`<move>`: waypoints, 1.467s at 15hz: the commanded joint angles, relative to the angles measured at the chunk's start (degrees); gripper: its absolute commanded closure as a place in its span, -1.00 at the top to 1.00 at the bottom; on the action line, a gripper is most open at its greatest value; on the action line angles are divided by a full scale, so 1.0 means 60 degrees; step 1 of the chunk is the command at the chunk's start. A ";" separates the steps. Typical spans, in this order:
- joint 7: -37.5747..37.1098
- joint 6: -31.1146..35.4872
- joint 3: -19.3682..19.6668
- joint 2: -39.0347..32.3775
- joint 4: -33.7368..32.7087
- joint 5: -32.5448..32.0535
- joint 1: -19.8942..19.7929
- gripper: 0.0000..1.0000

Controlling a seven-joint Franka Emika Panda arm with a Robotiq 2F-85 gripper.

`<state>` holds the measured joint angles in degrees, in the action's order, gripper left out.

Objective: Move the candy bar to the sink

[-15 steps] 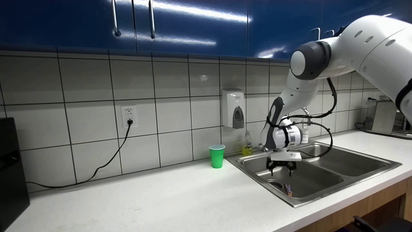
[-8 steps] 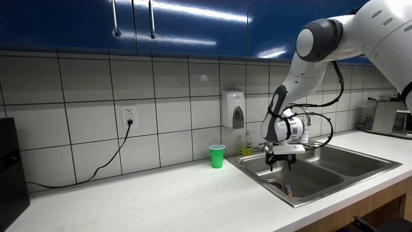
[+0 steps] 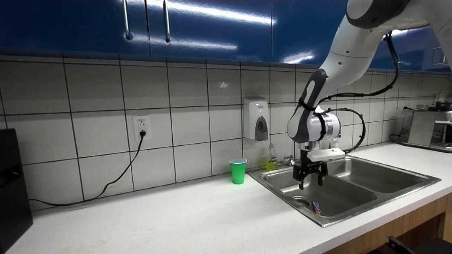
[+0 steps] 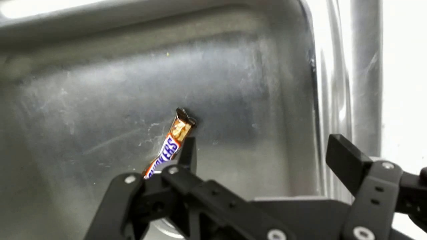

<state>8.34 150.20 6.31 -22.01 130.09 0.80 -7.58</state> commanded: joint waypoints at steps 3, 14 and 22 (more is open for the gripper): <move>0.0531 -0.1422 -0.0270 0.2270 0.1985 -0.0541 0.0190 1.00; -0.0002 -0.2531 -0.0456 0.4520 0.4287 -0.1440 0.0859 1.00; 0.0300 -0.2234 -0.0414 0.3776 0.3866 -0.1072 0.0830 1.00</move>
<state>10.15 136.88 4.18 0.65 153.35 -5.65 -2.27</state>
